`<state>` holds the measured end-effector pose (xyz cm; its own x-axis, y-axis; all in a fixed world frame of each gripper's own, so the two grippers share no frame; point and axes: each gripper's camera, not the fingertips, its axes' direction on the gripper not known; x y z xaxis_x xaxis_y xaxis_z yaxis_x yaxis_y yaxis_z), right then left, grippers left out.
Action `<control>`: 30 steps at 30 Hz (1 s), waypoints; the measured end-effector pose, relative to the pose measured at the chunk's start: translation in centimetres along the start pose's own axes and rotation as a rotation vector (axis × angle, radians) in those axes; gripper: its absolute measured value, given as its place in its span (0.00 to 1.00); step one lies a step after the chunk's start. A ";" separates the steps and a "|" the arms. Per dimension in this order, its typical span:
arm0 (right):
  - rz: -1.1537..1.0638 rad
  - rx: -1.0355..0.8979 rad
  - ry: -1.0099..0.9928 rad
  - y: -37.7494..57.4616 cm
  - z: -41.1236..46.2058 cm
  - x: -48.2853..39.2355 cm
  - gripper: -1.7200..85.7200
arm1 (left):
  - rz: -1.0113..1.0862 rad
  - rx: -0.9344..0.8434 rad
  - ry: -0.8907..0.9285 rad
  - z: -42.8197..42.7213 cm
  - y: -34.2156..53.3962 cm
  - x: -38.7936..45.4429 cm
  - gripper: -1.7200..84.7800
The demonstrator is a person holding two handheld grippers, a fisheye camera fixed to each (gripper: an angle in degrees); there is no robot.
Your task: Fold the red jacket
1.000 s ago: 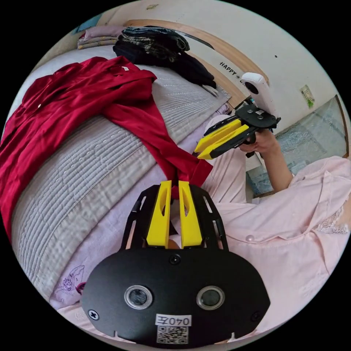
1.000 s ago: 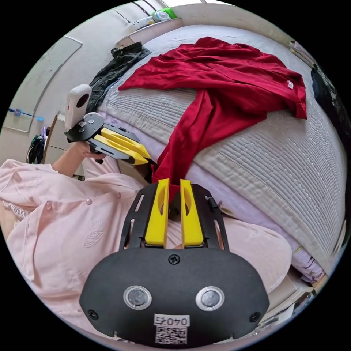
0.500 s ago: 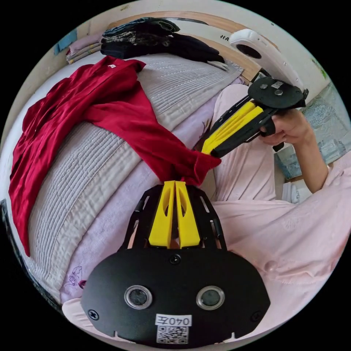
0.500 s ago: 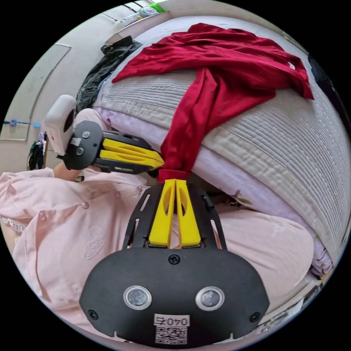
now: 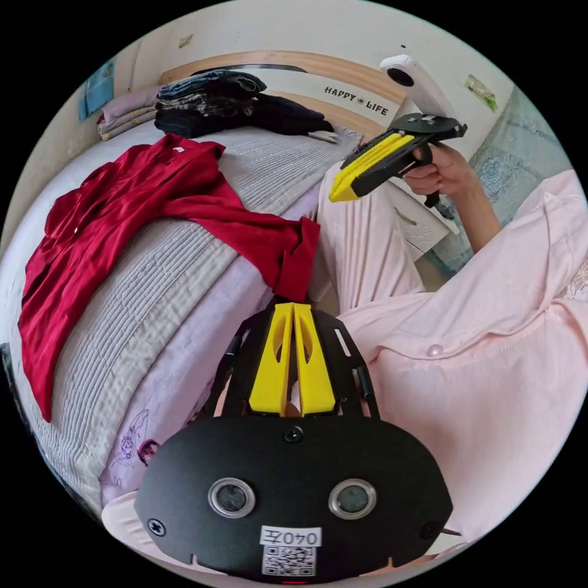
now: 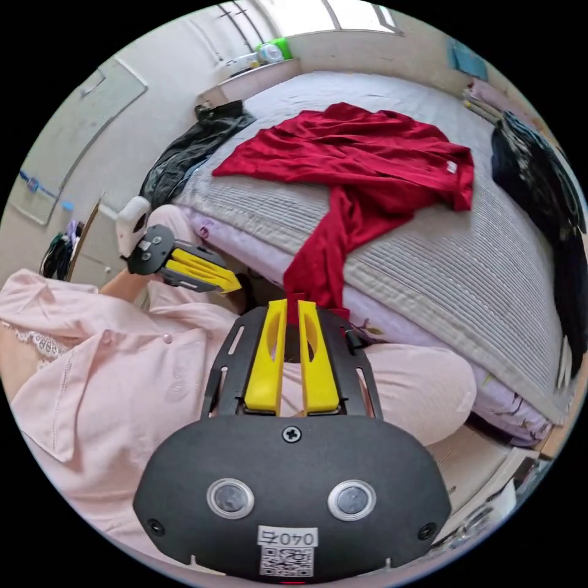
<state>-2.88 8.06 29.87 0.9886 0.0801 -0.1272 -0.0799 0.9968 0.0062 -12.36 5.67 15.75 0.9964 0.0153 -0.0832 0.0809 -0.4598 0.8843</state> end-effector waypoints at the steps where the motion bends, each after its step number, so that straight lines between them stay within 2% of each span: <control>1: 0.034 -0.002 0.041 0.5 -0.1 1.0 0.12 | 0.006 0.001 -0.006 -0.1 0.0 0.2 0.01; 4: 0.031 -0.088 0.071 0.5 1.4 1.9 0.17 | 0.067 -0.011 -0.057 0.3 -0.7 1.8 0.01; 9: 0.027 -0.208 0.106 -1.9 5.8 2.0 0.15 | 0.137 -0.029 -0.161 1.4 -2.7 4.5 0.01; 12: 0.035 -0.301 0.137 -3.3 7.9 2.2 0.08 | 0.143 -0.019 -0.227 0.8 -2.9 5.3 0.01; 13: -0.007 -0.315 0.167 -3.5 7.6 1.6 0.03 | 0.140 -0.017 -0.237 0.6 -2.8 5.3 0.01; 15: -0.070 -0.290 0.214 -3.4 5.2 0.3 0.02 | 0.113 -0.002 -0.268 -0.3 -2.4 5.0 0.01; 19: -0.158 -0.091 0.313 -2.9 -5.2 -4.4 0.01 | 0.053 0.034 -0.297 -1.6 -1.8 4.1 0.01; 21: -0.244 -0.059 0.348 -3.0 -7.0 -7.7 0.01 | 0.008 0.057 -0.283 -1.6 -1.8 3.5 0.01; 24: -0.383 -0.116 0.305 -4.1 -3.4 -12.4 0.02 | -0.040 0.052 -0.313 -1.1 -2.1 3.1 0.01; 26: -0.450 -0.285 0.207 -4.6 2.7 -14.3 0.08 | -0.068 0.036 -0.339 -0.8 -2.0 2.9 0.01; 28: -0.485 -0.395 0.098 -4.3 5.3 -14.5 0.11 | -0.085 0.014 -0.362 -0.7 -1.7 3.0 0.01; 30: -0.441 -0.343 0.026 -4.3 4.1 -13.0 0.12 | -0.083 -0.010 -0.385 -0.5 -1.2 3.6 0.01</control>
<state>-14.83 2.79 35.61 0.9348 -0.3483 -0.0690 0.2991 0.8772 -0.3756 -8.89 6.75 14.63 0.9046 -0.2830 -0.3189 0.1627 -0.4623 0.8717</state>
